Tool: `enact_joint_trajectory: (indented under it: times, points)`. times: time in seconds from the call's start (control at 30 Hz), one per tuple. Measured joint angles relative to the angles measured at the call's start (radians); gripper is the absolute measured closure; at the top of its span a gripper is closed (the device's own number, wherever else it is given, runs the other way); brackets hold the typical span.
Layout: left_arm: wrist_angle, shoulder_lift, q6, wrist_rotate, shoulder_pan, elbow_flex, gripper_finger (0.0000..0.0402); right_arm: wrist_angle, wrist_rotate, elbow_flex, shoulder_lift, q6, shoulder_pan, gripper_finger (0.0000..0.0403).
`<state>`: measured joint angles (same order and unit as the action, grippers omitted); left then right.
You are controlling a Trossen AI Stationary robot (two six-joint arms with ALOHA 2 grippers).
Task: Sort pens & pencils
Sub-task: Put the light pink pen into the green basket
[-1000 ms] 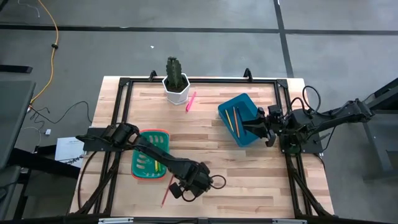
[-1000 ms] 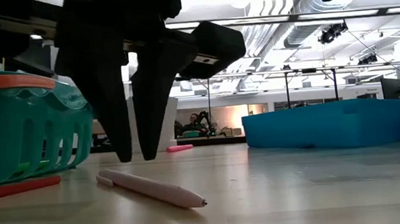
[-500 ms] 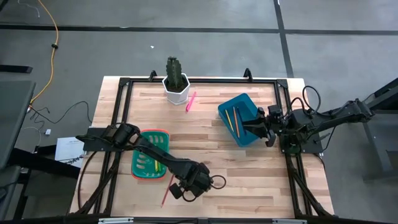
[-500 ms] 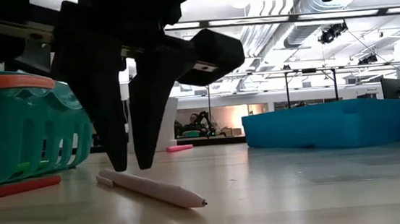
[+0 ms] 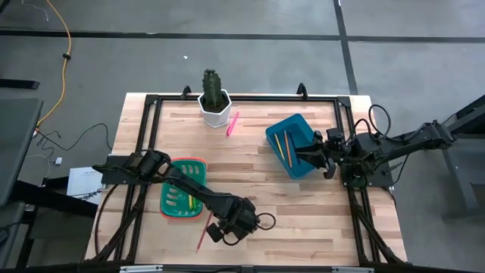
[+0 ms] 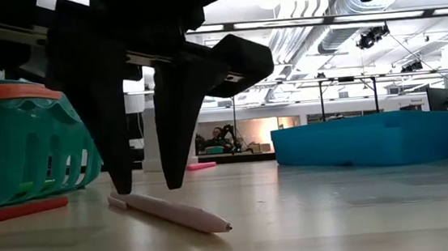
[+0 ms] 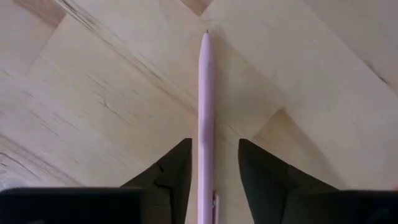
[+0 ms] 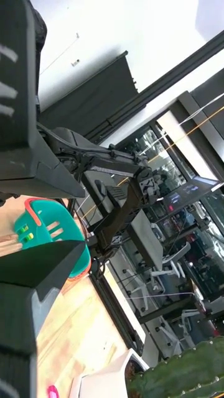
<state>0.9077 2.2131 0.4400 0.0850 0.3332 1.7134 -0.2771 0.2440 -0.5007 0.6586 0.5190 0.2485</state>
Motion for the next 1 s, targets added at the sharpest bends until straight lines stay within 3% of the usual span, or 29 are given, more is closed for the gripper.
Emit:
enact_joint_trajectory:
  times: [0.33,1.0]
  points:
    - [-0.009,0.016,-0.028,-0.024,0.0,0.0,0.0309,0.0,0.0,0.001,0.0,-0.002,0.0,0.0294]
    - [-0.028,0.039,-0.075,-0.025,0.001,0.002,0.0307,0.008,0.0,0.001,0.0,0.0,0.0,0.0294]
